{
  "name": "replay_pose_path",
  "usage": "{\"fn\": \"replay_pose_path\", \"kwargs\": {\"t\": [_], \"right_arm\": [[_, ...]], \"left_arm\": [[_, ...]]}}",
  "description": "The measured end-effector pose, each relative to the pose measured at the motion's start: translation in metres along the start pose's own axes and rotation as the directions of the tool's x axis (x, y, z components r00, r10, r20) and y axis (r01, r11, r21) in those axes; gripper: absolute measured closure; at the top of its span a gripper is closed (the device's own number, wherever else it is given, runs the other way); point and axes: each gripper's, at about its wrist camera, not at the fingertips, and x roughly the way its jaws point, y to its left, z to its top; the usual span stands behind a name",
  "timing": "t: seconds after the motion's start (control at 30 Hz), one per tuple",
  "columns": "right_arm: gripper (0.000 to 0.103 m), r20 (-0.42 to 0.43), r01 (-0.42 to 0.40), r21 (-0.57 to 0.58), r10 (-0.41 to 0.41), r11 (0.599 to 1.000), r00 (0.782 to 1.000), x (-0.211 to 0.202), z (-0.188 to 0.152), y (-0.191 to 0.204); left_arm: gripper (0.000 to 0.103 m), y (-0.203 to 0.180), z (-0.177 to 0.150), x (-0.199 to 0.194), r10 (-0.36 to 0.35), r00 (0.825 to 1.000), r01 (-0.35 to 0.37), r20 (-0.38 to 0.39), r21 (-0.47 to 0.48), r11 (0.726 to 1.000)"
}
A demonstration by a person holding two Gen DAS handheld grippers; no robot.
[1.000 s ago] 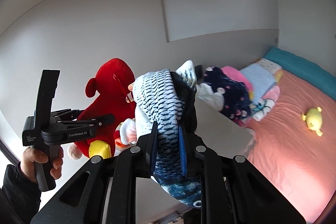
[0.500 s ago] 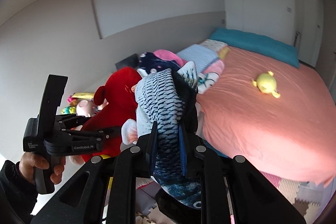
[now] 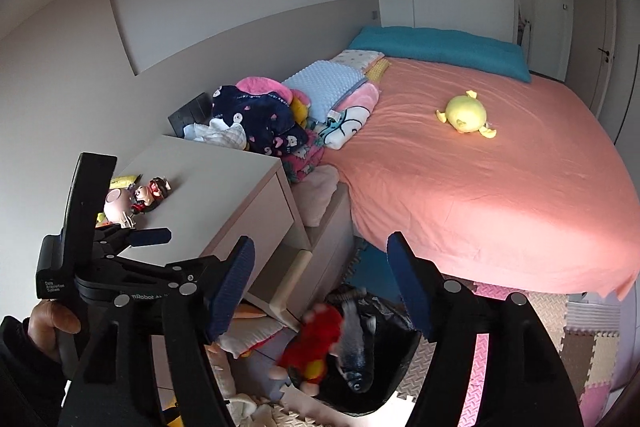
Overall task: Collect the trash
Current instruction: 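Carry the bear and fish to the black trash bag and release both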
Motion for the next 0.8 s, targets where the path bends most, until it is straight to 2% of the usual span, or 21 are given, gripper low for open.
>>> {"fn": "replay_pose_path", "kwargs": {"t": [0.2,0.5,0.7,0.8], "right_arm": [[0.033,-0.016,-0.049,0.007,0.05,0.999,0.999,0.005,0.0,0.01],[0.033,-0.044,-0.174,-0.058,0.172,0.983,0.984,0.022,0.0,0.058],[0.033,-0.082,-0.27,-0.131,0.261,0.954,0.962,0.035,-0.006,0.104],[0.033,-0.11,-0.281,-0.194,0.264,0.94,0.958,0.045,-0.012,0.132]], "left_arm": [[0.006,0.019,-0.013,-0.01,0.008,1.0,-0.008,0.005,-0.067,0.998],[0.006,0.061,-0.039,-0.036,0.082,0.996,-0.076,0.029,-0.163,0.984],[0.006,0.105,-0.073,-0.059,0.164,0.986,-0.15,0.031,-0.271,0.951],[0.006,0.129,-0.094,-0.071,0.208,0.978,-0.188,0.026,-0.331,0.925]]}}
